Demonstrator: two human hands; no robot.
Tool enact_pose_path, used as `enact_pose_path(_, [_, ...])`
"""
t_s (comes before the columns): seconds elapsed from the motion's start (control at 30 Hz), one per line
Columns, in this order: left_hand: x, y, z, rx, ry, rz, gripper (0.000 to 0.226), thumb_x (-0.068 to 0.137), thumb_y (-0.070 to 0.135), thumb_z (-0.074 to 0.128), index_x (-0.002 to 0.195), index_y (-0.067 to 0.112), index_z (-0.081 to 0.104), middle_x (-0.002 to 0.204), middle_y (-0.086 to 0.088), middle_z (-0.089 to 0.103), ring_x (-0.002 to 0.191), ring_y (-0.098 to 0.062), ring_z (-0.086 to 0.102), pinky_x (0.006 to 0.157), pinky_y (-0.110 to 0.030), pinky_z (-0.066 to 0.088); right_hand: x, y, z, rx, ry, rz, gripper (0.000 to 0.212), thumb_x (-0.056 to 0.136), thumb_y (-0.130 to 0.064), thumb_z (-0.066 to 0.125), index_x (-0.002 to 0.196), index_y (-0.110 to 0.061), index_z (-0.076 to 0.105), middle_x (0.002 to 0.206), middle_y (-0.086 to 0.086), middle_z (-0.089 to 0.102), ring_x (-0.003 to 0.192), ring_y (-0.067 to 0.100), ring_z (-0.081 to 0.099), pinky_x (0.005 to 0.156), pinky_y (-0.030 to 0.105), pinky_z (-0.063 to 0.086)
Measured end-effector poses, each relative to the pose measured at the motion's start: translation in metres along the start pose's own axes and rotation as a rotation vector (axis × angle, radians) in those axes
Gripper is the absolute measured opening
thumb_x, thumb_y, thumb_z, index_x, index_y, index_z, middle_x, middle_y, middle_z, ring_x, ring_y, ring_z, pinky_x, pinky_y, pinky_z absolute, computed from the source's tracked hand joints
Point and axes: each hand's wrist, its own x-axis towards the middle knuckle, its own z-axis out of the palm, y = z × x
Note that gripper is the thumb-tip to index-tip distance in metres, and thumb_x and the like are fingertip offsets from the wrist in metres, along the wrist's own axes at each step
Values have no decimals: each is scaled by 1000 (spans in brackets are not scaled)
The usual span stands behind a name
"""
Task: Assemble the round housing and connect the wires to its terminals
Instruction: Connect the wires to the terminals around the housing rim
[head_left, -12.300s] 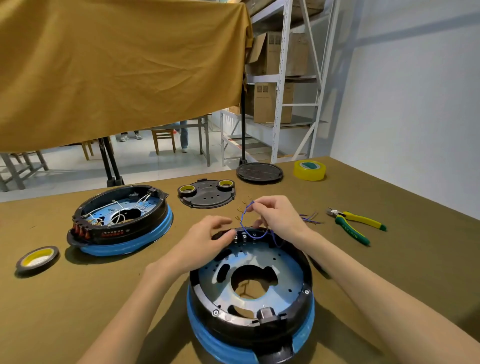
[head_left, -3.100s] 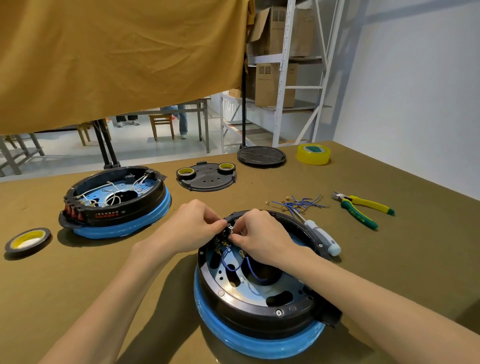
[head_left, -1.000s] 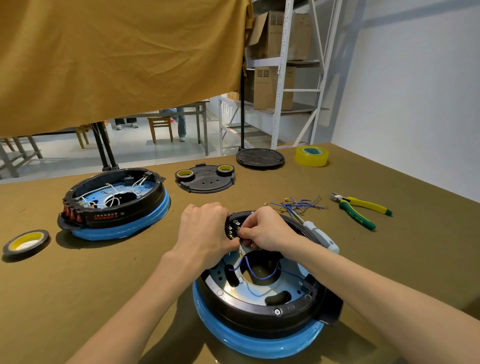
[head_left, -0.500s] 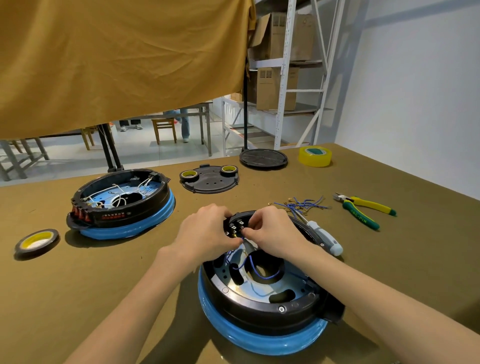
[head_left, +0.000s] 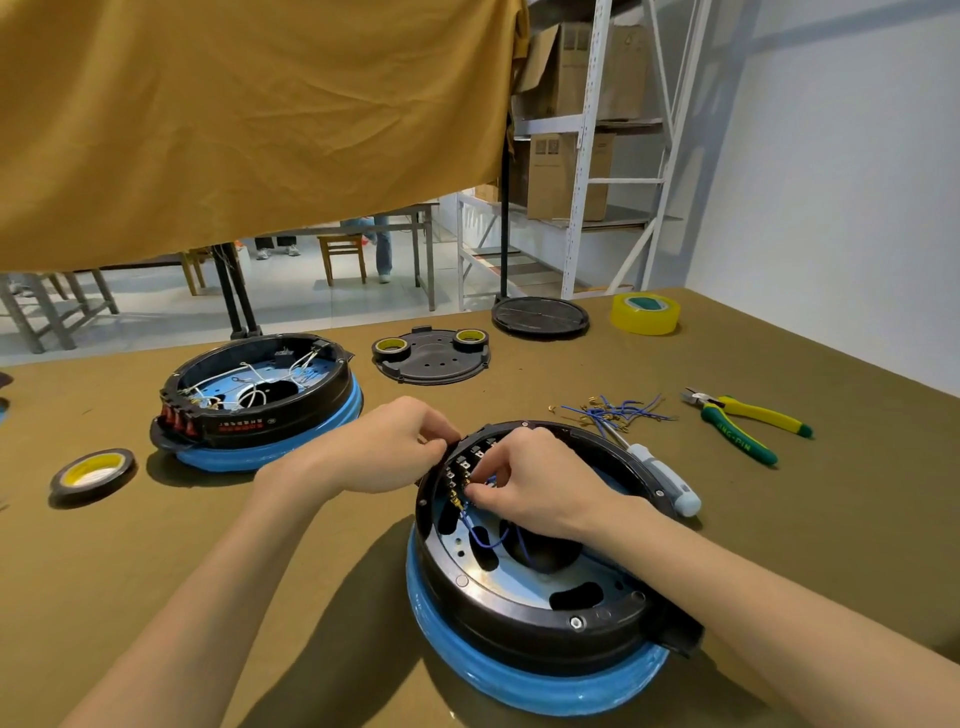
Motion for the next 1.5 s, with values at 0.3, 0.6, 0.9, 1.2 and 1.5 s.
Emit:
enact_pose_path(0.3, [3, -5, 7, -13, 177, -37, 25, 102, 37, 59, 111, 26, 80, 101, 12, 76, 85, 0, 68, 66, -14, 51, 5, 3, 0, 70, -48, 55, 15, 85, -34, 77, 81, -20, 81, 65, -12, 65, 61, 2, 57, 57, 17, 40])
enact_pose_path(0.6, [8, -8, 11, -18, 221, -57, 22, 99, 34, 66, 107, 22, 82, 81, 14, 72, 72, 0, 65, 53, -6, 43, 3, 4, -1, 96, -48, 52, 14, 89, -31, 75, 88, -18, 81, 70, -13, 65, 64, 1, 57, 57, 14, 41])
enact_pose_path(0.9, [5, -6, 10, -21, 216, -78, 21, 100, 30, 64, 111, 21, 80, 95, 9, 73, 84, -2, 66, 62, -12, 47, 4, 3, 0, 79, -56, 28, 16, 92, -27, 72, 91, -15, 82, 76, -6, 71, 66, 3, 60, 58, 13, 43])
enact_pose_path(1.2, [4, -5, 9, -25, 219, -74, 21, 100, 26, 65, 112, 19, 80, 110, 2, 77, 91, -5, 69, 73, -18, 56, 6, 5, 0, 138, -100, 50, 16, 93, -27, 72, 84, -16, 81, 67, -9, 67, 61, 3, 56, 58, 14, 41])
enact_pose_path(1.5, [3, -1, 12, -1, 254, -71, 20, 101, 25, 65, 111, 18, 80, 111, 1, 77, 91, -7, 69, 67, -14, 51, 8, 7, -3, 178, -151, 57, 17, 93, -27, 73, 92, -13, 82, 79, 0, 74, 68, 8, 60, 66, 24, 49])
